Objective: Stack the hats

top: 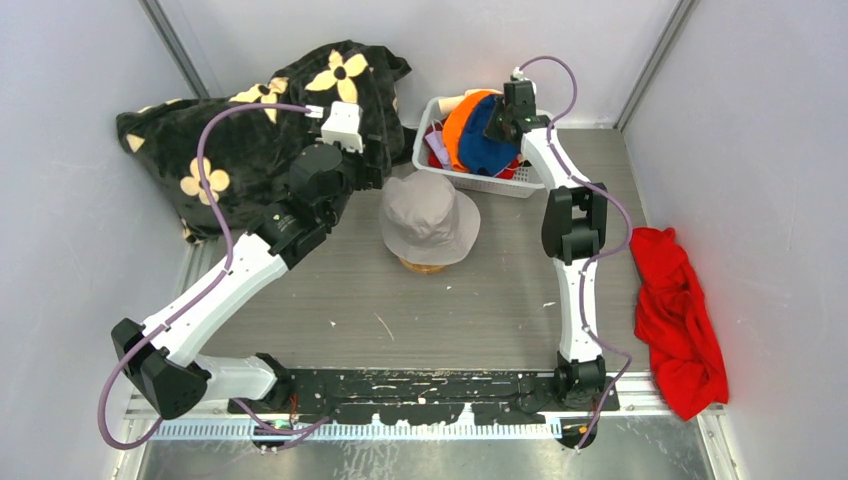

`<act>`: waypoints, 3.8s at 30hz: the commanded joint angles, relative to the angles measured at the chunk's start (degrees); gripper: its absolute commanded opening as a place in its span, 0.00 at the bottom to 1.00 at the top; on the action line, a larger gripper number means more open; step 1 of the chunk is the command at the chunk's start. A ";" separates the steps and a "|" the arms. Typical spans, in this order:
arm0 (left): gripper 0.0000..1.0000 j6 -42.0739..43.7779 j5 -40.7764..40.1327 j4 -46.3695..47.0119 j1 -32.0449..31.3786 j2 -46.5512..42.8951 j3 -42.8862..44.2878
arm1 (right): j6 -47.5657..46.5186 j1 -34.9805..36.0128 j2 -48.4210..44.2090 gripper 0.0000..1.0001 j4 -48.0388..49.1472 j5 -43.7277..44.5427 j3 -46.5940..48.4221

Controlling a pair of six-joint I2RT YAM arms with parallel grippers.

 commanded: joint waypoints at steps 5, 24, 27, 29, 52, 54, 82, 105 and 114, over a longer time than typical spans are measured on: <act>0.70 -0.29 -0.64 1.41 0.46 -2.11 0.01 | -0.09 0.24 -12.76 0.01 11.37 2.71 -10.18; 0.68 -1.77 2.55 2.33 0.42 -0.15 1.31 | -0.49 0.24 -34.76 0.01 17.52 -7.83 -15.92; 0.68 -1.35 1.90 2.35 0.40 -0.54 0.99 | 2.43 0.38 -36.66 0.01 22.12 -12.98 -18.35; 0.68 -1.14 1.43 2.46 0.40 -1.04 0.68 | 5.59 0.46 -37.71 0.01 26.30 -16.98 -20.66; 0.68 0.81 -2.42 1.57 0.60 -10.00 -0.43 | 19.56 16.14 -37.68 0.01 48.45 -32.67 -27.52; 0.68 0.87 -2.50 1.37 0.60 -11.31 -0.54 | 19.97 17.35 -38.05 0.01 49.19 -32.95 -29.39; 0.68 -0.68 -3.24 -0.19 0.57 -15.80 -4.42 | 12.71 20.81 -50.32 0.01 39.48 -29.41 -48.20; 0.68 2.29 -6.08 0.22 0.60 -16.13 -3.79 | 16.52 23.73 -39.01 0.01 45.77 -35.37 -36.50; 0.68 2.66 -6.24 0.29 0.58 -15.77 -3.92 | 16.01 24.16 -37.19 0.01 44.59 -34.60 -35.57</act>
